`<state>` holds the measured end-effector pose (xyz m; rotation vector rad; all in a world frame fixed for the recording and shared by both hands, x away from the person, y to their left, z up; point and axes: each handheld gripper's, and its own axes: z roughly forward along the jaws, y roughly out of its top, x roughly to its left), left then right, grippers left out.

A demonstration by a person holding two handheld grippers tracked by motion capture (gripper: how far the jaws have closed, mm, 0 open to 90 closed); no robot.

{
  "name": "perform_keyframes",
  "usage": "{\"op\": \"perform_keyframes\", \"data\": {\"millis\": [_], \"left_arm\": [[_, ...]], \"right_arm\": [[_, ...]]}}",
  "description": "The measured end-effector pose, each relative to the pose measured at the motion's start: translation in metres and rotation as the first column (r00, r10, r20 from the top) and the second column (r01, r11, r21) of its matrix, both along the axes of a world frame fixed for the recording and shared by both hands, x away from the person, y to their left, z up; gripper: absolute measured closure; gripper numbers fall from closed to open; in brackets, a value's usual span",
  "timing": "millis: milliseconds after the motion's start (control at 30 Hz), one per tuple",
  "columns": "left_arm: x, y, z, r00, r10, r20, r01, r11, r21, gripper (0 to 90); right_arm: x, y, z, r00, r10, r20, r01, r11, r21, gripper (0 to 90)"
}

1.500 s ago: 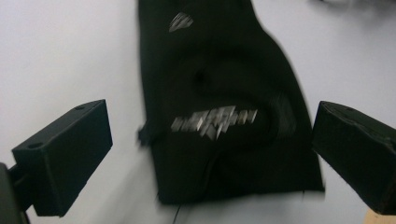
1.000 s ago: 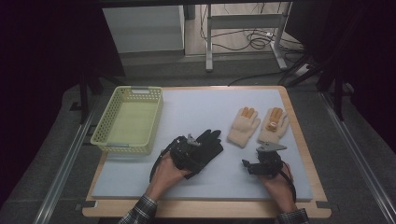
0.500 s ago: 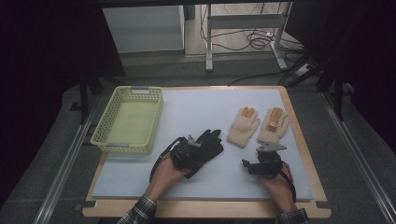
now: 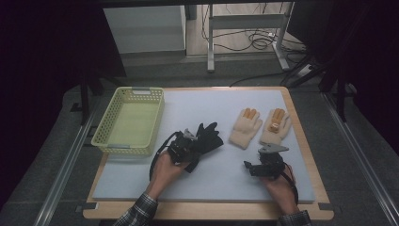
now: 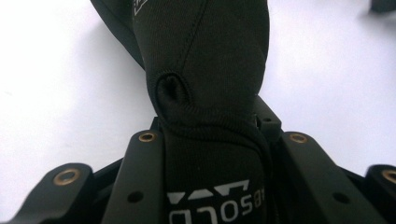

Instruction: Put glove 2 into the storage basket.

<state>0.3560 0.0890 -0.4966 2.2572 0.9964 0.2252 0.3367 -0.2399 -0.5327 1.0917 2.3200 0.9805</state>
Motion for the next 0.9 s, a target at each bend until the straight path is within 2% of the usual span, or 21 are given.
{"op": "perform_keyframes", "data": {"millis": [167, 433, 667, 900], "left_arm": [[0.007, 0.01, 0.022, 0.999, 0.034, 0.029, -0.034, 0.9994, -0.011, 64.7], [0.023, 0.031, 0.046, 0.9937, 0.098, 0.054, -0.098, 0.9952, 0.001, 64.1], [0.038, 0.06, 0.065, 0.9818, 0.176, 0.072, -0.177, 0.9842, 0.009, 63.8], [0.051, 0.094, 0.078, 0.9616, 0.259, 0.091, -0.26, 0.9656, 0.0, 63.6]], "right_arm": [[0.0, 0.0, 0.0, 1.0, -0.001, -0.001, 0.001, 1.0, 0.001, 21.6], [0.0, 0.0, 0.0, 1.0, 0.0, 0.0, 0.0, 1.0, 0.001, 21.6], [0.0, 0.0, 0.0, 1.0, 0.002, 0.002, -0.002, 1.0, 0.0, 21.6], [0.0, 0.0, 0.0, 1.0, 0.0, 0.0, 0.0, 1.0, 0.001, 21.6]]}}
